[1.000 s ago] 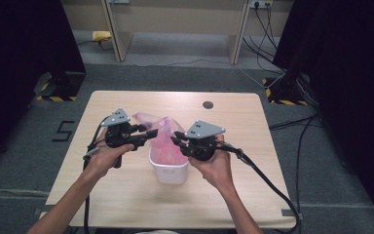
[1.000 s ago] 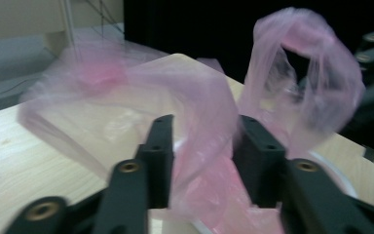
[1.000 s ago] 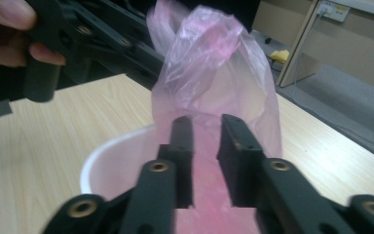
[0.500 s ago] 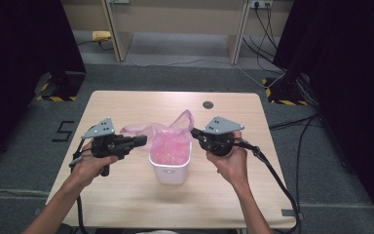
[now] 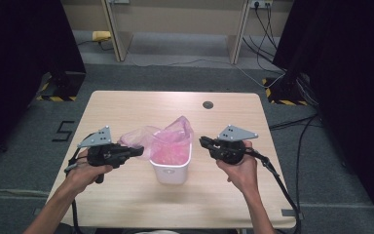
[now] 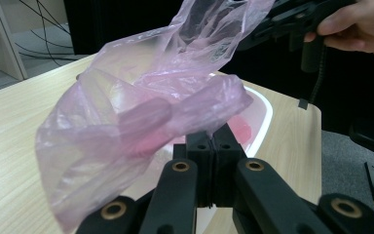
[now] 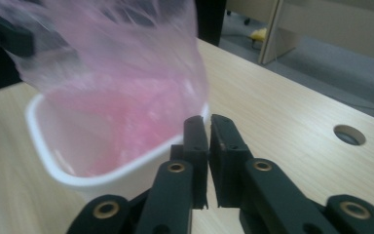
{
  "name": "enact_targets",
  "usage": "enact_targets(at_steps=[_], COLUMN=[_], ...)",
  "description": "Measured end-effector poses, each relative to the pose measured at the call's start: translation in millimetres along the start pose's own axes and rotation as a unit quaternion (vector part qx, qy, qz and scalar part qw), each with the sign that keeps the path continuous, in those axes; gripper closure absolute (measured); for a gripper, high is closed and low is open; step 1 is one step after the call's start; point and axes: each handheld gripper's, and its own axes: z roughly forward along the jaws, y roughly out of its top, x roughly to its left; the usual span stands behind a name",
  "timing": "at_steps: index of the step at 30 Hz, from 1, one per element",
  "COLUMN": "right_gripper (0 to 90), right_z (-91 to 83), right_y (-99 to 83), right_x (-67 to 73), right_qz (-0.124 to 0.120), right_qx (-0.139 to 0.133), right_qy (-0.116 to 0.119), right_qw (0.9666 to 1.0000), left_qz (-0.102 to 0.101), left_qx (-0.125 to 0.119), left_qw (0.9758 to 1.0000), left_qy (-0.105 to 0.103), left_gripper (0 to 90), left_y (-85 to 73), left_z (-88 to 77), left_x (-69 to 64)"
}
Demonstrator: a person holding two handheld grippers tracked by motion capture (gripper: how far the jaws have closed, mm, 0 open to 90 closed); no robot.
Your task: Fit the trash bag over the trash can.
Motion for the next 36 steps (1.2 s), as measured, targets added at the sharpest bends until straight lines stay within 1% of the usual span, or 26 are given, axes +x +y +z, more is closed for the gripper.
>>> enact_targets(at_steps=[1, 2, 3, 5, 8, 12, 14, 15, 16, 17, 18, 19, 20, 21, 23, 24, 26, 28, 29, 30, 31, 32, 33, 34, 35, 36], right_gripper=[75.9, 68.3, 63.9, 57.9, 49.5, 43.3, 41.7, 41.6, 41.7, 43.7, 49.6, 58.1, 67.1, 72.6, 81.2, 84.0, 86.8, 87.7, 88.0, 88.2, 88.2, 88.2, 88.2, 88.2, 88.2, 88.2], right_z=[-1.2, -1.6, -1.6, -1.5, 1.7, 6.1, 10.0, 12.2, 14.5, 16.7, 18.5, 19.8, 20.7, 21.4, 22.9, 23.2, 21.1, 14.8, 10.5, 6.1, 1.7, -2.6, -6.5, -9.8, -12.7, -15.4], right_y=[2.1, 5.4, 7.7, 14.0, 21.8, 29.3, 30.7, 31.0, 31.4, 31.9, 32.7, 33.5, 34.3, 34.6, 32.9, 30.1, 24.5, 17.8, 14.9, 11.9, 9.6, 8.1, 6.7, 4.8, 2.3, -0.8], right_x=[3.4, 7.7, 10.2, 15.9, 25.0, 34.7, 37.3, 37.9, 38.5, 38.8, 38.9, 38.7, 37.9, 36.7, 33.1, 30.7, 28.1, 28.7, 29.3, 29.5, 29.6, 30.3, 31.4, 32.0, 33.3, 35.0], right_qz=[0.000, -0.002, 0.004, 0.011, 0.021, 0.040, 0.049, 0.053, 0.055, 0.052, 0.048, 0.041, 0.026, 0.011, -0.012, -0.016, -0.019, -0.034, -0.038, -0.032, -0.032, -0.039, -0.039, -0.034, -0.033, -0.036], right_qx=[-0.005, -0.011, -0.016, -0.027, -0.031, -0.041, -0.047, -0.045, -0.042, -0.042, -0.042, -0.045, -0.047, -0.045, -0.030, -0.017, -0.008, 0.012, 0.018, 0.017, 0.021, 0.026, 0.027, 0.025, 0.029, 0.034], right_qy=[0.002, 0.002, 0.002, 0.004, 0.012, 0.028, 0.045, 0.054, 0.052, 0.044, 0.036, 0.027, 0.020, 0.014, 0.004, 0.004, 0.003, -0.006, -0.005, 0.003, 0.006, -0.001, -0.003, 0.005, 0.011, 0.012], right_qw=[1.0000, 0.9999, 0.9999, 0.9996, 0.9992, 0.9980, 0.9967, 0.9962, 0.9963, 0.9968, 0.9973, 0.9978, 0.9983, 0.9988, 0.9995, 0.9997, 0.9998, 0.9993, 0.9991, 0.9993, 0.9992, 0.9989, 0.9989, 0.9991, 0.9990, 0.9987], left_qz=[0.000, 0.000, 0.000, 0.000, 0.003, 0.005, 0.007, 0.007, 0.007, 0.008, 0.008, 0.008, 0.009, 0.008, 0.007, 0.009, 0.009, 0.007, 0.004, 0.003, 0.001, -0.001, 0.000, 0.001, 0.002, 0.004], left_qx=[0.000, 0.000, 0.000, -0.002, 0.002, 0.004, 0.006, 0.006, 0.006, 0.008, 0.008, 0.008, 0.008, 0.007, 0.008, 0.008, 0.012, 0.013, 0.013, 0.012, 0.012, 0.012, 0.012, 0.011, 0.013, 0.016], left_qw=[1.0000, 1.0000, 1.0000, 1.0000, 1.0000, 1.0000, 1.0000, 1.0000, 1.0000, 0.9999, 0.9999, 0.9999, 0.9999, 0.9999, 0.9999, 0.9999, 0.9999, 0.9999, 0.9999, 0.9999, 0.9999, 0.9999, 0.9999, 0.9999, 0.9998, 0.9997], left_qy=[0.000, 0.000, 0.000, 0.000, 0.001, 0.001, 0.001, 0.000, 0.000, 0.000, 0.000, 0.000, 0.000, 0.000, -0.001, -0.001, -0.001, -0.002, -0.004, -0.007, -0.008, -0.007, -0.007, -0.009, -0.012, -0.016], left_gripper=[88.9, 88.8, 88.8, 88.6, 88.4, 88.3, 88.1, 88.0, 88.0, 87.9, 87.9, 87.8, 87.7, 87.7, 87.7, 87.8, 88.2, 88.6, 88.8, 88.9, 89.0, 89.1, 89.2, 89.3, 89.3, 89.4], left_y=[0.6, 0.9, 1.3, 1.8, 2.4, 3.5, 3.9, 4.1, 4.1, 4.3, 4.2, 4.0, 3.8, 3.4, 1.9, 1.1, -1.9, -6.2, -8.5, -10.5, -12.5, -14.3, -15.9, -17.5, -19.2, -20.9], left_z=[0.9, 1.3, 1.6, 2.3, 3.1, 4.7, 5.6, 5.9, 6.3, 6.5, 6.6, 6.4, 6.0, 5.3, 3.3, 2.2, -0.8, -4.1, -5.8, -7.4, -8.4, -9.1, -9.5, -9.9, -10.2, -10.3], left_x=[-0.4, -0.6, -0.8, -1.4, -2.1, -3.3, -4.4, -4.9, -5.3, -5.6, -5.9, -6.2, -6.4, -6.4, -6.5, -6.4, -6.4, -5.2, -4.4, -3.6, -3.1, -3.1, -3.3, -4.3, -5.9, -7.8])
